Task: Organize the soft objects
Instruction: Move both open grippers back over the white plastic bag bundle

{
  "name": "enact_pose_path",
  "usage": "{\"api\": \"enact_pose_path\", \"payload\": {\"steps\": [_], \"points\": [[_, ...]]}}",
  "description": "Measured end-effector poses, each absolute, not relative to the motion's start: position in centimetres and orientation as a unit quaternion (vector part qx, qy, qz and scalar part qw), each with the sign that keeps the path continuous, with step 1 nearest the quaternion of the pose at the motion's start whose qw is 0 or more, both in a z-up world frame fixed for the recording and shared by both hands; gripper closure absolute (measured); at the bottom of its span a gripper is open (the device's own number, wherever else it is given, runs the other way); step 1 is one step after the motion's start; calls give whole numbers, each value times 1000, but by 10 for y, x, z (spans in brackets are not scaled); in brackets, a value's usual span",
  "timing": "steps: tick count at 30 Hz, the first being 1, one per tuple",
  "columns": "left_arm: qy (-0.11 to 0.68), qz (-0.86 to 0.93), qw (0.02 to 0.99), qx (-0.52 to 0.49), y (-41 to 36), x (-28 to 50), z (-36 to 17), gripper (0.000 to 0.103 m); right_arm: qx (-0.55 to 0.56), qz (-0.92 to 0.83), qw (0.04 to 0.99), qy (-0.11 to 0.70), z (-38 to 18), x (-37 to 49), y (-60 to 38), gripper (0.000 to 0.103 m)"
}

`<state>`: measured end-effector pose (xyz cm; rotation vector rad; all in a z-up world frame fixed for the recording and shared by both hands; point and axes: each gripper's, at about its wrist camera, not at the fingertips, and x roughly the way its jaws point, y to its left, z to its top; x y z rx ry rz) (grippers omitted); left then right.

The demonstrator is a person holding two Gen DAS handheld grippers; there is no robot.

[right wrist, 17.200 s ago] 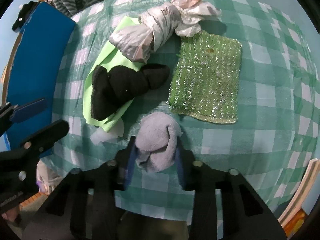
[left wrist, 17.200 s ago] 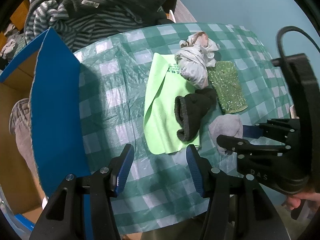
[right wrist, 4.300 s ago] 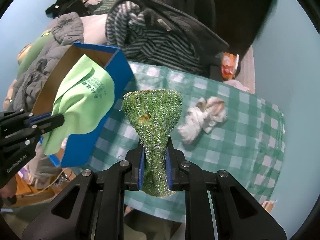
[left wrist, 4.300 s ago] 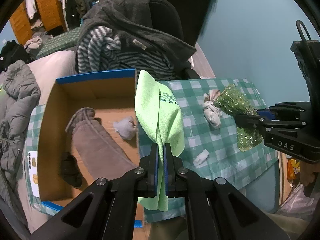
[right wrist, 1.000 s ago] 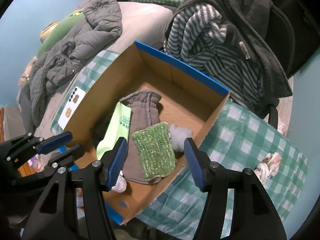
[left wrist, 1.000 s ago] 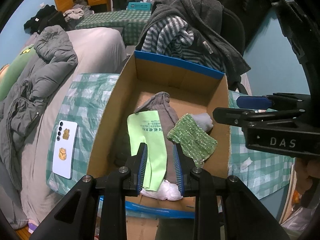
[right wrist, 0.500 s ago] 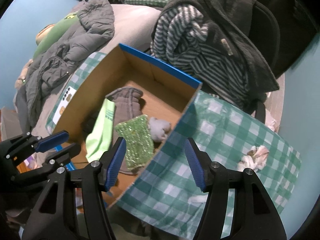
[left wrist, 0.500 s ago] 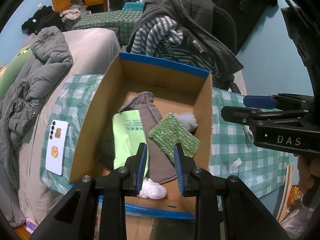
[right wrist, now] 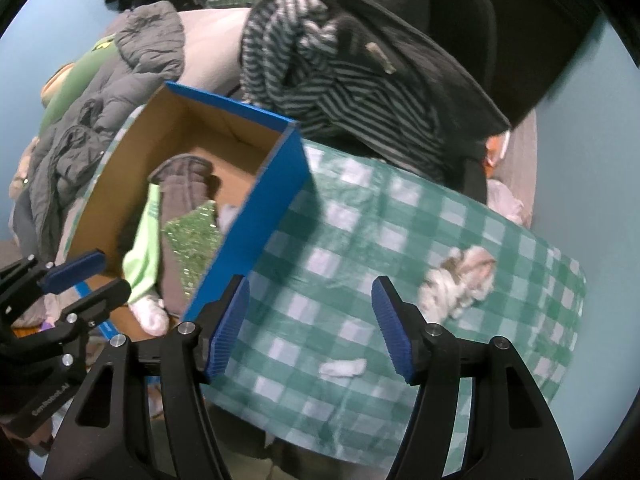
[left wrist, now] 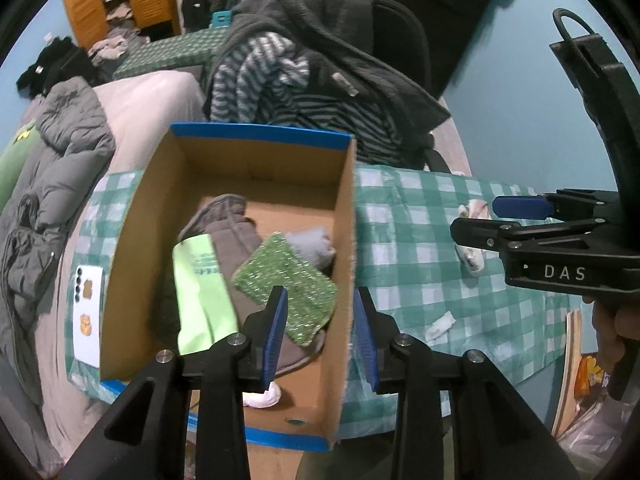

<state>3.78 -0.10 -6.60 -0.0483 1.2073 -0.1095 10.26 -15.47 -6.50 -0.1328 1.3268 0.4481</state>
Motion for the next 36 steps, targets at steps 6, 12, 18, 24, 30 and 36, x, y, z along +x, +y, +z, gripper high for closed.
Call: {"api": "enact_pose_path", "payload": {"steps": [6,12,18,24,30,36], "points": [[564,-73,822,2,-29,45,-65,60,-49,184,763,618,-69,104,-188,38],[566,-90,819,16,-53,53,-69,57,-36,158,761,628,-75,106,-220,38],[572,-110,812,35,-78,60,-78,53,-29,140,758,637,-84,107,-244,38],[580,-127,803,47,-98,69,-90,50,-20,124,752,647,-97,111,-263,37],[588,-137,795,59,-114,78,-106,47,-5,105,742,662,-116,116,-281,37],[596,-139,787,73,-125,89,-123,46,28,94,732,675,-136,126,-292,37]]}}
